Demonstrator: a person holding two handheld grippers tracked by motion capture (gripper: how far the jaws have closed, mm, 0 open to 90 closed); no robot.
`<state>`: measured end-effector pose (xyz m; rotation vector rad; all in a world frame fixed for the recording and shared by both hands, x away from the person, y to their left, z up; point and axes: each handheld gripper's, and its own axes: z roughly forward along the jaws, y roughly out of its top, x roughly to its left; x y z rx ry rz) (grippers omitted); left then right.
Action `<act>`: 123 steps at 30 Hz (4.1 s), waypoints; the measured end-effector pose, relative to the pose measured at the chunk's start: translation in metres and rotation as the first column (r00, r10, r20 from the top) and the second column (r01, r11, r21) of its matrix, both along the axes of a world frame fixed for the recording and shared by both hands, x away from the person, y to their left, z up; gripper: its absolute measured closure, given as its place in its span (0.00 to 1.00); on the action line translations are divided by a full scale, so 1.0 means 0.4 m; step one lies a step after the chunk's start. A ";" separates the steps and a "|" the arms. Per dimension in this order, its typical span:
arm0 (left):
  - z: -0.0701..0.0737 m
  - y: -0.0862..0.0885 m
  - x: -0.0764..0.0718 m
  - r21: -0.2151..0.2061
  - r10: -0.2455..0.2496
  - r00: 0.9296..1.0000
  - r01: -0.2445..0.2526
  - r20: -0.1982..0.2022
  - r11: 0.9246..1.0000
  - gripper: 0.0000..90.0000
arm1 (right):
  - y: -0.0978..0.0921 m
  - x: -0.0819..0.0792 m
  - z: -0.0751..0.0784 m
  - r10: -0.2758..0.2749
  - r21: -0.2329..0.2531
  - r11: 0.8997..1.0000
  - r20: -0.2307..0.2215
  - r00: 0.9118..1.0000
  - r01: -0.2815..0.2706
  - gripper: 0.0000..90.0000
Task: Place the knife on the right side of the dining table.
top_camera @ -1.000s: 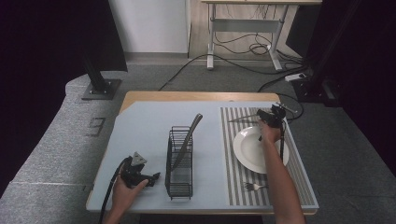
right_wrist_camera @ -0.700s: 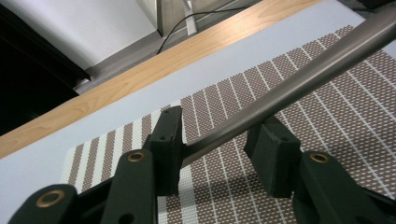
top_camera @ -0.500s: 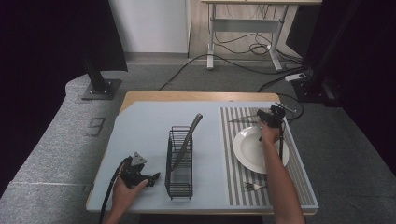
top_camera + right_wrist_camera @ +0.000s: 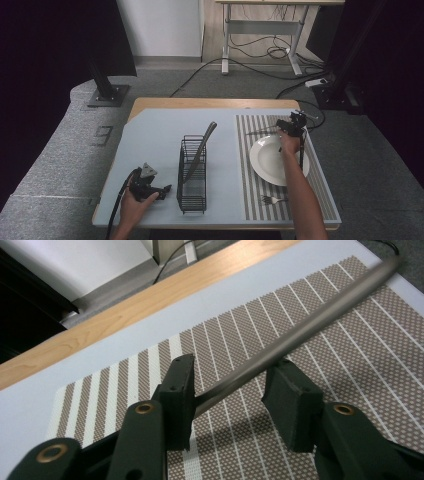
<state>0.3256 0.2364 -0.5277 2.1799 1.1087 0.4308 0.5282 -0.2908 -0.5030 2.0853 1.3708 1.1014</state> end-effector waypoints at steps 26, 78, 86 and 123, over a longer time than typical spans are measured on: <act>0.000 0.000 0.000 0.000 0.000 1.000 0.000 -0.001 1.000 0.06 | -0.028 0.088 0.059 0.302 -0.348 0.874 -0.158 0.940 -0.339 0.55; 0.000 0.000 0.000 0.000 0.000 1.000 0.000 0.000 1.000 0.06 | -0.182 0.065 -0.028 0.285 -0.181 0.930 -0.194 0.939 -0.320 0.52; 0.000 0.000 0.000 0.000 0.001 1.000 -0.001 0.000 1.000 0.06 | -0.188 0.053 -0.031 0.278 -0.168 0.936 -0.180 0.943 -0.308 0.56; 0.000 0.000 0.000 0.002 0.000 1.000 0.000 0.000 1.000 0.06 | 0.031 -0.292 0.150 0.560 -0.241 0.818 0.129 0.818 -0.522 0.52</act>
